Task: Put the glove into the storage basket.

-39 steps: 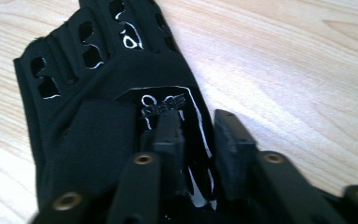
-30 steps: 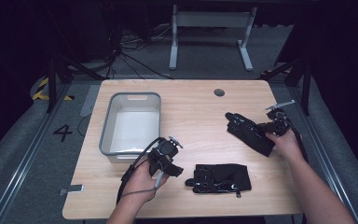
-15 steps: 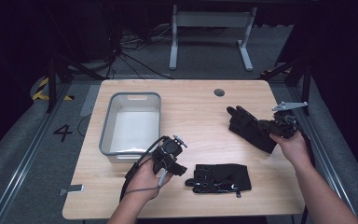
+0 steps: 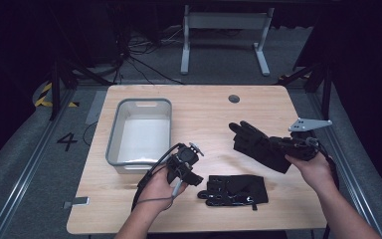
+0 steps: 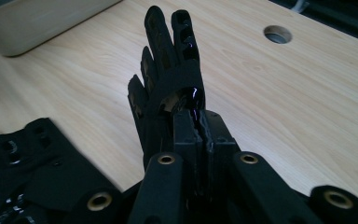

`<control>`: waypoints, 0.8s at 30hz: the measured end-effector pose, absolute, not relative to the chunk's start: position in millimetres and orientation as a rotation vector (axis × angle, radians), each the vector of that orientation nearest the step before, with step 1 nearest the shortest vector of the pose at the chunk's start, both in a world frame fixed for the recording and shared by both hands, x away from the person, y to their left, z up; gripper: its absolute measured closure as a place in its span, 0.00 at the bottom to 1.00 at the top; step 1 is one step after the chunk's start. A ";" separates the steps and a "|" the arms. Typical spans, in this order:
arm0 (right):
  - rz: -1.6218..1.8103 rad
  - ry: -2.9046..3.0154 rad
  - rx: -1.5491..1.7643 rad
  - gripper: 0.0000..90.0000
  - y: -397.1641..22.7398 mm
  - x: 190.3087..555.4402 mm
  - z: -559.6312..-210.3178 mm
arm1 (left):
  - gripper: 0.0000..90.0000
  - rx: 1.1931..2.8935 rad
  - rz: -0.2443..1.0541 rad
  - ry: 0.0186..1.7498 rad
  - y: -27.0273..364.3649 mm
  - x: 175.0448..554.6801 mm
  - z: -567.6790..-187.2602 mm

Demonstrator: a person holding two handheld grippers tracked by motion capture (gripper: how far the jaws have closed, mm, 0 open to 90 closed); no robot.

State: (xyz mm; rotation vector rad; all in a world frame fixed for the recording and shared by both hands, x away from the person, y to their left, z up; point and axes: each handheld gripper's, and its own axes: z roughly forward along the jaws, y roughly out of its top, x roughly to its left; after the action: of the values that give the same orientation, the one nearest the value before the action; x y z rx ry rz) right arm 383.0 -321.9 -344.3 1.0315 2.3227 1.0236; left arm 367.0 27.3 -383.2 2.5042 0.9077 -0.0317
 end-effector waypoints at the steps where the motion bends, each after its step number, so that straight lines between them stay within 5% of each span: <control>1: 1.028 2.329 1.024 0.95 -319.4 380.2 -344.5 | 0.52 2.503 -0.028 0.908 27.6 367.3 -382.7; 24: 0.974 2.382 0.872 0.95 -277.6 350.9 -360.0 | 0.52 2.487 -0.034 0.916 31.1 369.5 -380.7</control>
State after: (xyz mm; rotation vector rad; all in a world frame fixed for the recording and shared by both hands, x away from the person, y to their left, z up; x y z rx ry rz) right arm 350.9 -277.6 -360.0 0.8724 2.3820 0.9736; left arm 369.5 31.1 -380.7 2.4872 0.9162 -0.0342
